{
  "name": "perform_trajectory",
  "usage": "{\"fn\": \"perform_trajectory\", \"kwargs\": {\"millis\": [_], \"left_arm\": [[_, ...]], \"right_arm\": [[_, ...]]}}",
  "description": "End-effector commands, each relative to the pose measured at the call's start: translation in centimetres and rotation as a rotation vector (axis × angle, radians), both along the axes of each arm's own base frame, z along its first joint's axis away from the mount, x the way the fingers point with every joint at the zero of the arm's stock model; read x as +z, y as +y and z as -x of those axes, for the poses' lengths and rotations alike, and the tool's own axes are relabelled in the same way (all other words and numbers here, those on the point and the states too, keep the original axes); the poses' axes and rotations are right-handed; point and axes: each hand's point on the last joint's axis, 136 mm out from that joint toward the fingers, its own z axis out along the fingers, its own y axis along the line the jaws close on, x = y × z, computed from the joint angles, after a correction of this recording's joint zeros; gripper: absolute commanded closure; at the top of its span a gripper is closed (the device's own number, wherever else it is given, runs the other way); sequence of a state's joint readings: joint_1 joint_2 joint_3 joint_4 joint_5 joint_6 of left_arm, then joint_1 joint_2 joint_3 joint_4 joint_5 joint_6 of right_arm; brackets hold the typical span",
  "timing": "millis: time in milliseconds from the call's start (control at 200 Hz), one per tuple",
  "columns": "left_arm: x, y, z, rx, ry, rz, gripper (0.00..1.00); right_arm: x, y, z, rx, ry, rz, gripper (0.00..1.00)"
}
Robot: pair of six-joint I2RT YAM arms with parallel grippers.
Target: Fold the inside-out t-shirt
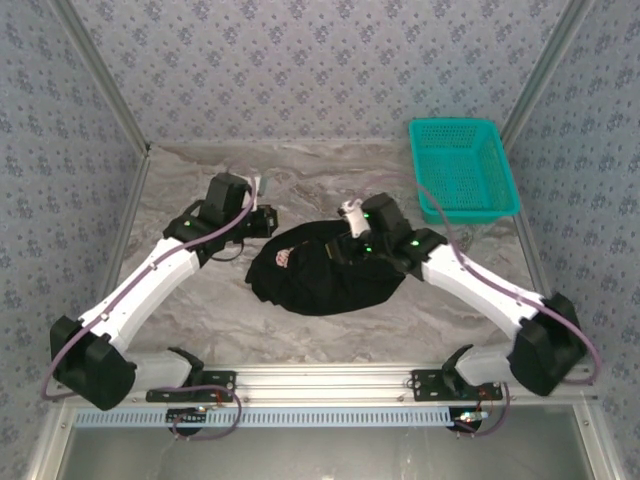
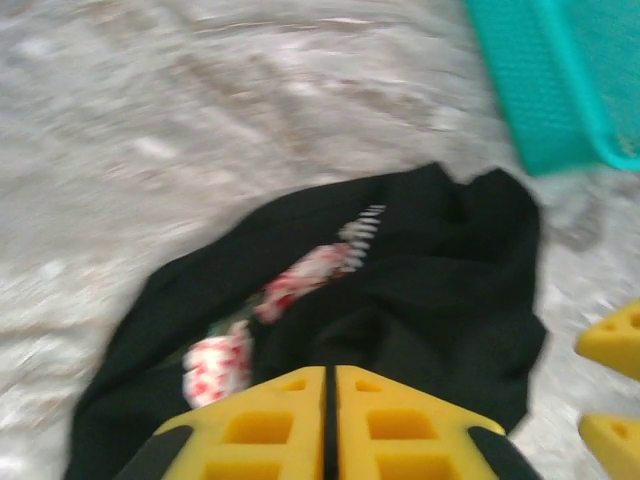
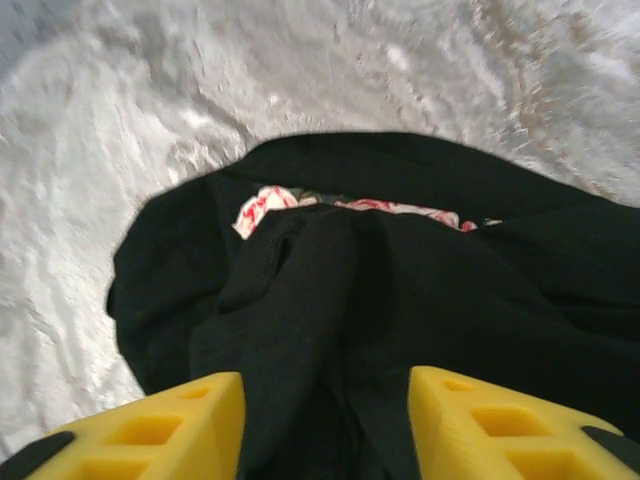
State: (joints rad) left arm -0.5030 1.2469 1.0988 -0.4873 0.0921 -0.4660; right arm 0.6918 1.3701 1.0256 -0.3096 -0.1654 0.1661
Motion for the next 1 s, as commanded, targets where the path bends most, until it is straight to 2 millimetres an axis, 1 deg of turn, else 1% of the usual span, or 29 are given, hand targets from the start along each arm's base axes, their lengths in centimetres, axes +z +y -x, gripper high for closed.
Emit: {"fn": "perform_trajectory", "kwargs": {"millis": [0, 50, 120, 150, 180, 235, 315, 365, 440, 575, 614, 719, 784, 879, 944, 994], "left_arm": [[-0.3, 2.5, 0.2, 0.099, -0.017, -0.033, 0.83], [-1.1, 2.0, 0.8, 0.073, 0.010, -0.011, 0.76], [-2.4, 0.5, 2.1, -0.008, 0.069, 0.051, 0.66], [-3.1, -0.1, 2.8, -0.039, 0.099, 0.077, 0.62], [-3.6, -0.8, 3.3, -0.069, 0.126, 0.107, 0.59], [-4.7, -2.1, 4.3, -0.127, 0.175, 0.175, 0.54], [-6.2, -3.8, 5.5, -0.185, 0.234, 0.261, 0.48], [-7.1, -5.1, 6.1, -0.226, 0.266, 0.299, 0.46], [-7.9, -6.9, 7.0, -0.287, 0.294, 0.319, 0.43], [-8.7, -10.0, 7.9, -0.371, 0.300, 0.309, 0.39], [-9.0, -10.6, 8.0, -0.382, 0.308, 0.303, 0.38], [-9.0, -12.3, 8.0, -0.419, 0.300, 0.316, 0.37], [-9.2, -13.0, 7.8, -0.436, 0.299, 0.311, 0.37], [-9.5, -13.7, 7.2, -0.450, 0.292, 0.283, 0.37], [-9.8, -13.4, 6.7, -0.442, 0.280, 0.229, 0.37], [-10.0, -12.7, 6.3, -0.429, 0.263, 0.172, 0.37]], "right_arm": [[-1.3, 1.2, -2.5, -0.049, -0.009, 0.048, 0.44], [-2.4, 2.2, -2.9, -0.038, 0.017, 0.045, 0.43], [-3.7, 3.3, -3.5, -0.027, 0.047, 0.032, 0.43], [-4.4, 3.7, -3.7, -0.029, 0.064, 0.027, 0.44], [-5.0, 4.1, -3.5, -0.018, 0.095, 0.022, 0.47], [-5.4, 4.7, -3.5, -0.009, 0.123, 0.001, 0.59], [-4.9, 5.0, -3.6, -0.007, 0.128, -0.034, 0.80], [-4.5, 4.6, -3.6, -0.019, 0.124, -0.045, 0.88], [-3.5, 3.4, -3.3, -0.040, 0.116, -0.061, 0.94], [-2.2, 0.6, -2.0, -0.086, 0.115, -0.082, 0.96], [-2.0, -0.3, -1.7, -0.103, 0.114, -0.088, 0.96], [-2.0, -2.6, -1.0, -0.148, 0.122, -0.094, 0.96], [-2.1, -3.6, -0.9, -0.168, 0.132, -0.099, 0.96], [-2.2, -4.2, -0.8, -0.178, 0.136, -0.103, 0.96], [-2.3, -4.4, -0.8, -0.181, 0.141, -0.099, 0.96], [-2.3, -4.5, -0.8, -0.183, 0.139, -0.095, 0.96]]}}
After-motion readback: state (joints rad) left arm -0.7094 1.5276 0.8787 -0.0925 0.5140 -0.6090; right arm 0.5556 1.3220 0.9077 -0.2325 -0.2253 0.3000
